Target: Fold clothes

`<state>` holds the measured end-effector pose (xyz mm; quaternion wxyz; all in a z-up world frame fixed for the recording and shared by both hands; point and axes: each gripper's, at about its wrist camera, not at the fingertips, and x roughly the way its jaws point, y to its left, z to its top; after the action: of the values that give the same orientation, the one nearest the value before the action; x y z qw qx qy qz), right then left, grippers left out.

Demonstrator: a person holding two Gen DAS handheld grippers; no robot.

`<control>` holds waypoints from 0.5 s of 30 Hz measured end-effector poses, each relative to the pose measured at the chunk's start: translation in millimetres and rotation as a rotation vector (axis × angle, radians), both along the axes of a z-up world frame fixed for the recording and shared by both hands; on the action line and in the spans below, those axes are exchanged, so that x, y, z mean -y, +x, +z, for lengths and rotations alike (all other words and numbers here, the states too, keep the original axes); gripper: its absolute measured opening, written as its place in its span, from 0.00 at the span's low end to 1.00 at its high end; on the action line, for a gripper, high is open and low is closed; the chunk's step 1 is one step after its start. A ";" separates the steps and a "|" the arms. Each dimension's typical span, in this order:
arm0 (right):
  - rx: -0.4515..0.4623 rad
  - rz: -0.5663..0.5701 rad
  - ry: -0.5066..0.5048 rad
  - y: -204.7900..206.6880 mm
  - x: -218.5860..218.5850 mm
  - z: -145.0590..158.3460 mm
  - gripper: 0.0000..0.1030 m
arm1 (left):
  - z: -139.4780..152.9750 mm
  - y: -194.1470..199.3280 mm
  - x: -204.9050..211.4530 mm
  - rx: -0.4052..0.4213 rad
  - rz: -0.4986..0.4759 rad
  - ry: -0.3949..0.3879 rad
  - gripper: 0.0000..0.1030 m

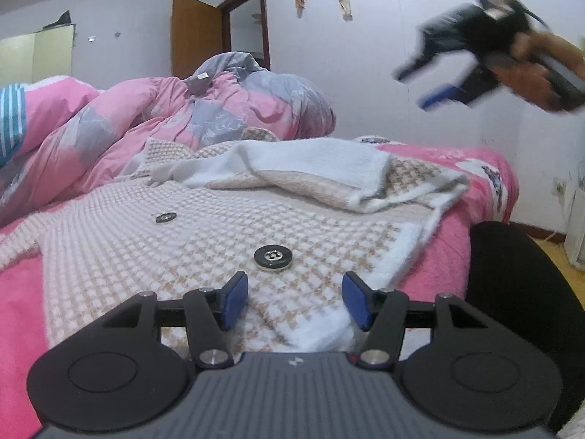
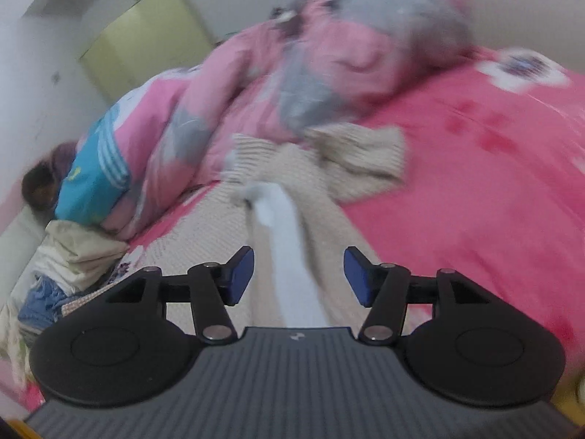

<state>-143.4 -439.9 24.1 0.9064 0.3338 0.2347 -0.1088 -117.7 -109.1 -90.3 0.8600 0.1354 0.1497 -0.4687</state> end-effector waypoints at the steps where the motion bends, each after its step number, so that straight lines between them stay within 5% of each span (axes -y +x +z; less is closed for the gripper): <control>1: 0.004 -0.027 0.021 -22.4 2.9 -6.1 0.54 | 3.2 -1.1 0.4 -0.004 -0.002 0.004 0.57; 5: 0.046 -0.056 0.117 -67.8 4.1 -41.6 0.54 | 15.7 -7.4 3.1 0.002 0.002 0.015 0.57; 10: 0.102 0.024 0.131 -42.3 -13.6 -71.4 0.53 | 29.3 -4.3 19.5 0.001 0.030 0.032 0.57; 15: 0.105 0.046 0.025 -16.5 -31.1 -79.0 0.47 | 28.1 4.9 39.6 0.018 0.050 0.089 0.53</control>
<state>-159.8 -408.7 -54.9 0.9156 0.3448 0.1957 -0.0674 -112.8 -148.7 -62.2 0.8659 0.1738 0.1661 -0.4387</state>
